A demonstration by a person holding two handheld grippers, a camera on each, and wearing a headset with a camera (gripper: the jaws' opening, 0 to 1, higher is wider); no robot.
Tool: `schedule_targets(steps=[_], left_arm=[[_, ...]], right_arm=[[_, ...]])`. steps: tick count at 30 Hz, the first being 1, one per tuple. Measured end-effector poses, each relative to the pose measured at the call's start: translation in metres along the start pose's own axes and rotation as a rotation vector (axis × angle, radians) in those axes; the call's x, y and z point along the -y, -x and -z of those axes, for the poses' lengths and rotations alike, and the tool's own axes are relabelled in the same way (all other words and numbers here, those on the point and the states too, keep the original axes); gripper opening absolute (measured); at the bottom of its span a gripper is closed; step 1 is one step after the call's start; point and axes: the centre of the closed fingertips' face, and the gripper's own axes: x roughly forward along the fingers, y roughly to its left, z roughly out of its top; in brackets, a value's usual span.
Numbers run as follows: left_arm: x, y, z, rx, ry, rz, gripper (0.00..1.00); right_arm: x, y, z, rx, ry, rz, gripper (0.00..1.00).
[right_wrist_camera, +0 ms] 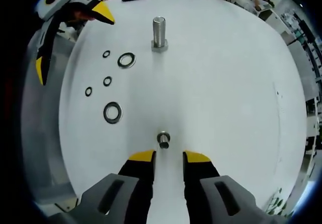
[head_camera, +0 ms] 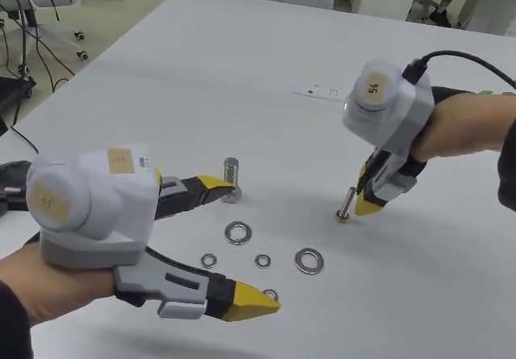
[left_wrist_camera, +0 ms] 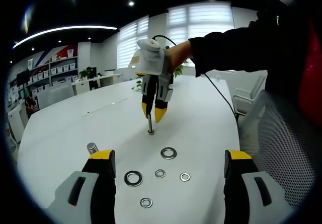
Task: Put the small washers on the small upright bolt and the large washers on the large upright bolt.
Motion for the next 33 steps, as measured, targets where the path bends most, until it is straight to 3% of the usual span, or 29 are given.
schedule_targets(steps=[14,33], left_arm=[[0.0,0.002,-0.001,0.009,-0.004,0.0,0.89],[0.003,0.008,-0.003,0.015,-0.013,-0.005,0.88]], right_arm=[[-0.017,0.019,0.012,0.007,-0.003,0.025,0.23],[-0.064,0.024,-0.01,0.034,0.043,-0.019,0.23]])
